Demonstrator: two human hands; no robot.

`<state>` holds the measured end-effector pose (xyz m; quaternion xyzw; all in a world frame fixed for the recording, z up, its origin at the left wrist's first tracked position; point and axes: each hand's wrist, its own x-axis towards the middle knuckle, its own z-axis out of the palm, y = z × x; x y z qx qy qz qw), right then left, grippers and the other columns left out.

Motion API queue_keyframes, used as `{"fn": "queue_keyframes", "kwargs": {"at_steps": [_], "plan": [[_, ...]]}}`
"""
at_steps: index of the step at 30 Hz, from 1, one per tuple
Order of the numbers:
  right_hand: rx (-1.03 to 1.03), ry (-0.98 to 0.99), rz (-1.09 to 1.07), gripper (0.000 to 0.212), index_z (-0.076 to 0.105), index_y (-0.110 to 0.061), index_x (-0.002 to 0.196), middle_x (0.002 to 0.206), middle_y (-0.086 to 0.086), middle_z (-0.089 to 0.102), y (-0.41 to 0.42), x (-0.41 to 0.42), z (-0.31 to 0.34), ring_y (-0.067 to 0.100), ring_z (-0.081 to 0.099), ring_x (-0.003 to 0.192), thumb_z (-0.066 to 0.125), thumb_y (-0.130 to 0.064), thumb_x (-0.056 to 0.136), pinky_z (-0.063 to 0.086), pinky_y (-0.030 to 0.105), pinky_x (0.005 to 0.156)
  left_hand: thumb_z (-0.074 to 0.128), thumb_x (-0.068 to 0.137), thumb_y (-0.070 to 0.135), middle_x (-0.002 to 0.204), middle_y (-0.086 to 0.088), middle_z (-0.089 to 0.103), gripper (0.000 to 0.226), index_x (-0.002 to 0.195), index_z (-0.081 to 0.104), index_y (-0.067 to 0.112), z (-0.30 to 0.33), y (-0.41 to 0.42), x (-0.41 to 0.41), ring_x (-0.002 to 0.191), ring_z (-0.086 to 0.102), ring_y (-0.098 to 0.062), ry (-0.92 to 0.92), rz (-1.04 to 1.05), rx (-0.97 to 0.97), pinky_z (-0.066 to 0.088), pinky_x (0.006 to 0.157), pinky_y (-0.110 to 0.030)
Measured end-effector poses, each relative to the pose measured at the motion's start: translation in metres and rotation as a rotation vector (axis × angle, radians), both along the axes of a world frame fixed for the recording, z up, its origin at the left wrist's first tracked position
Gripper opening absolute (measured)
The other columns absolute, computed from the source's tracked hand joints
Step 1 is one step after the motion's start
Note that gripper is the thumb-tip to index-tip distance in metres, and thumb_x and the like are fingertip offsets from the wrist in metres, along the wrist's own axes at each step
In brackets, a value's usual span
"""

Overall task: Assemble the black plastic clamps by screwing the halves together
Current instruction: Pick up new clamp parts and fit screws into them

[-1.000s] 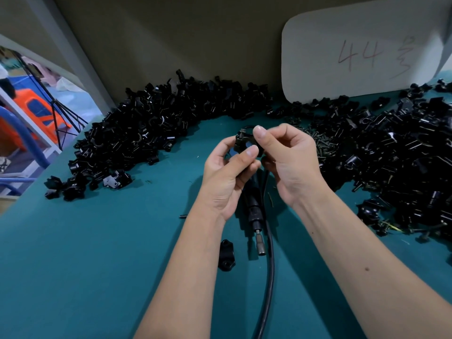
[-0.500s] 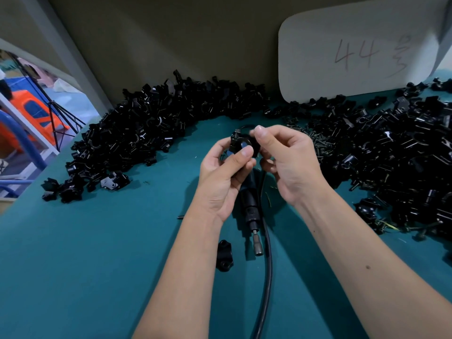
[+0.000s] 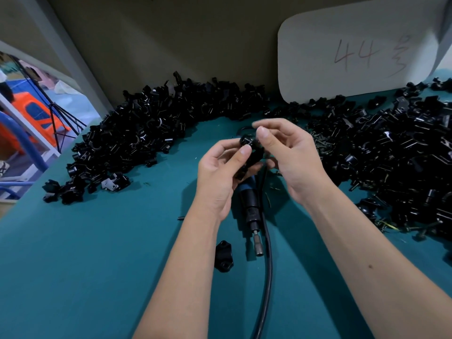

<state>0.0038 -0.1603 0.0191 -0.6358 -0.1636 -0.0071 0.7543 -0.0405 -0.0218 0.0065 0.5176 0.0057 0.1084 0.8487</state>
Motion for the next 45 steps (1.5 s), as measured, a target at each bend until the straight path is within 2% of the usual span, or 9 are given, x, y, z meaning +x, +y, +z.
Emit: {"fn": "queue_keyframes", "kwargs": {"at_steps": [5,10,14,18,22,28,36,40,45], "plan": [[0.056,-0.001,0.022,0.011,0.081,-0.024,0.084,0.082,-0.004,0.074,0.003,-0.001,0.001,0.01,0.061,0.077,0.077,-0.018,0.092,0.047,0.022,0.061,0.076,0.081,0.008,0.095,-0.009,0.076,0.015,0.095,0.073,0.005,-0.001,-0.001,0.0,0.085,0.077,-0.025,-0.062,0.02,0.032,0.062,0.077,-0.033],[0.158,0.017,-0.018,0.028,0.069,-0.022,0.064,0.068,-0.007,0.07,0.009,-0.004,0.0,0.005,0.064,0.063,0.08,-0.017,0.089,0.05,0.017,0.055,0.079,0.075,0.01,0.107,-0.026,0.072,0.031,0.102,0.071,-0.004,-0.002,-0.008,0.001,0.085,0.076,-0.028,-0.014,0.03,0.01,0.063,0.078,-0.038],[0.137,0.019,-0.087,0.039,0.056,-0.022,0.059,0.063,-0.006,0.064,0.012,-0.006,0.0,0.007,0.06,0.058,0.083,-0.024,0.088,0.049,0.023,0.049,0.08,0.073,0.012,0.118,-0.033,0.068,0.041,0.108,0.07,-0.007,-0.003,-0.013,0.003,0.088,0.074,-0.031,0.029,0.055,0.019,0.062,0.076,-0.034],[0.069,-0.016,-0.096,0.038,0.055,-0.023,0.063,0.065,-0.003,0.054,0.012,-0.005,-0.001,0.012,0.048,0.063,0.076,-0.033,0.094,0.042,0.025,0.053,0.079,0.074,0.01,0.098,-0.017,0.076,0.03,0.1,0.071,-0.002,-0.004,-0.008,0.004,0.081,0.076,-0.025,0.022,0.058,-0.018,0.062,0.071,-0.031],[0.12,-0.011,0.012,0.013,0.073,-0.014,0.084,0.077,-0.006,0.07,0.008,-0.006,0.001,0.003,0.063,0.071,0.071,-0.013,0.097,0.049,0.017,0.057,0.079,0.074,0.009,0.1,-0.02,0.076,0.035,0.105,0.07,-0.005,-0.003,-0.007,0.003,0.083,0.077,-0.028,0.01,0.044,-0.033,0.062,0.073,-0.032],[0.167,0.074,-0.041,0.024,0.066,-0.009,0.069,0.065,-0.001,0.07,0.01,-0.008,0.003,0.009,0.067,0.06,0.079,-0.012,0.09,0.053,0.022,0.051,0.081,0.074,0.009,0.113,-0.037,0.068,0.038,0.106,0.071,-0.009,-0.004,-0.01,0.004,0.092,0.073,-0.035,0.021,0.078,0.078,0.063,0.082,-0.044],[0.175,0.138,-0.126,0.036,0.061,-0.01,0.062,0.058,0.003,0.067,0.014,-0.008,0.0,0.017,0.066,0.053,0.086,-0.023,0.085,0.054,0.03,0.047,0.078,0.086,-0.003,0.101,-0.026,0.075,0.018,0.103,0.073,-0.005,-0.007,-0.007,0.006,0.093,0.075,-0.037,0.018,0.098,0.202,0.064,0.078,-0.039],[0.102,0.08,-0.062,0.029,0.075,-0.014,0.083,0.076,-0.006,0.07,0.007,-0.001,-0.003,0.006,0.064,0.072,0.075,-0.042,0.093,0.051,0.024,0.055,0.072,0.092,-0.001,0.094,-0.014,0.078,0.011,0.103,0.071,-0.003,-0.003,-0.006,0.005,0.077,0.076,-0.022,0.048,0.119,0.056,0.062,0.071,-0.028],[-0.015,-0.031,0.062,0.016,0.081,-0.02,0.103,0.097,0.005,0.079,0.002,0.006,-0.01,0.013,0.069,0.083,0.08,-0.022,0.087,0.053,0.025,0.064,0.067,0.094,0.01,0.093,-0.002,0.075,0.007,0.1,0.07,0.006,0.001,0.001,0.005,0.079,0.071,-0.01,0.045,0.111,-0.113,0.058,0.07,-0.02]]}}
